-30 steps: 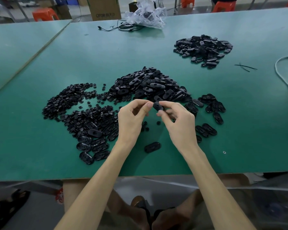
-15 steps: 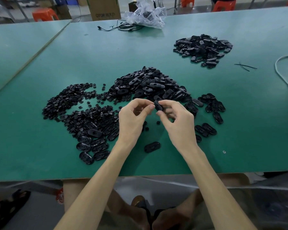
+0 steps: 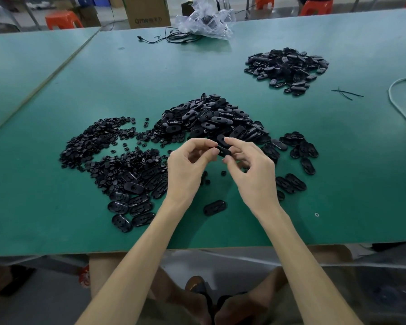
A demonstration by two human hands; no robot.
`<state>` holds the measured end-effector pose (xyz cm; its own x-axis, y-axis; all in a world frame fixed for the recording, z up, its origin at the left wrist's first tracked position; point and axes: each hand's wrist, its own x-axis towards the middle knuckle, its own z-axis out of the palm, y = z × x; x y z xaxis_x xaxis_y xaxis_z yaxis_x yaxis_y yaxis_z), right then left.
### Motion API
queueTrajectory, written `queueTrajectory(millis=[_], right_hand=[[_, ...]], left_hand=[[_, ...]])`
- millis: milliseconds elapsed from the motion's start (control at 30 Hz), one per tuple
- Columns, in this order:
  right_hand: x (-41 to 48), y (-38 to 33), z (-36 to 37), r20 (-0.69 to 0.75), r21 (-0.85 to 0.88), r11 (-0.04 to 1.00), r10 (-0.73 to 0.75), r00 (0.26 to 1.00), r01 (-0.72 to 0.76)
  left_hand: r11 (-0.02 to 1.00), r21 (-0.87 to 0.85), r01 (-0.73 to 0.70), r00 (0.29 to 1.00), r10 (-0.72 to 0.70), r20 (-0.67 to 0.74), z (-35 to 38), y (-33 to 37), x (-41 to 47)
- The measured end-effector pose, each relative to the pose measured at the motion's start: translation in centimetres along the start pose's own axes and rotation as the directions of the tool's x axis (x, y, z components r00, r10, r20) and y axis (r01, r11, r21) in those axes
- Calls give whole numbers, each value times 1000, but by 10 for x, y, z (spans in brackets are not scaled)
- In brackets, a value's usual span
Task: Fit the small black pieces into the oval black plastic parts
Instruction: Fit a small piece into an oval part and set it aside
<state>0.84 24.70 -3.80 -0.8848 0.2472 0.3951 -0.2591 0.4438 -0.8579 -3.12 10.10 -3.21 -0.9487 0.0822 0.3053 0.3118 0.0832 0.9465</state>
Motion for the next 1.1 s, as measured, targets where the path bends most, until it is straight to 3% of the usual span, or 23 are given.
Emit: queueTrajectory(millis=[267, 400, 567, 900, 1100], right_hand=[[1, -2, -2, 5, 100, 994, 46, 999, -46], [-1, -1, 1, 44, 69, 993, 96, 994, -99], [-2, -1, 0, 65, 37, 997, 58, 996, -61], [0, -1, -4, -91, 206, 971, 143, 986, -122], [0, -3, -4, -110, 144, 983, 130, 985, -113]], left_hand=[[999, -36, 14, 999, -16, -34, -2, -2, 1], [1000, -14, -12, 1000, 13, 14, -2, -1, 0], [999, -32, -3, 1000, 4, 24, -3, 0, 1], [999, -45, 29, 1000, -29, 11, -4, -4, 3], [1000, 5, 29, 999, -29, 28, -4, -5, 4]])
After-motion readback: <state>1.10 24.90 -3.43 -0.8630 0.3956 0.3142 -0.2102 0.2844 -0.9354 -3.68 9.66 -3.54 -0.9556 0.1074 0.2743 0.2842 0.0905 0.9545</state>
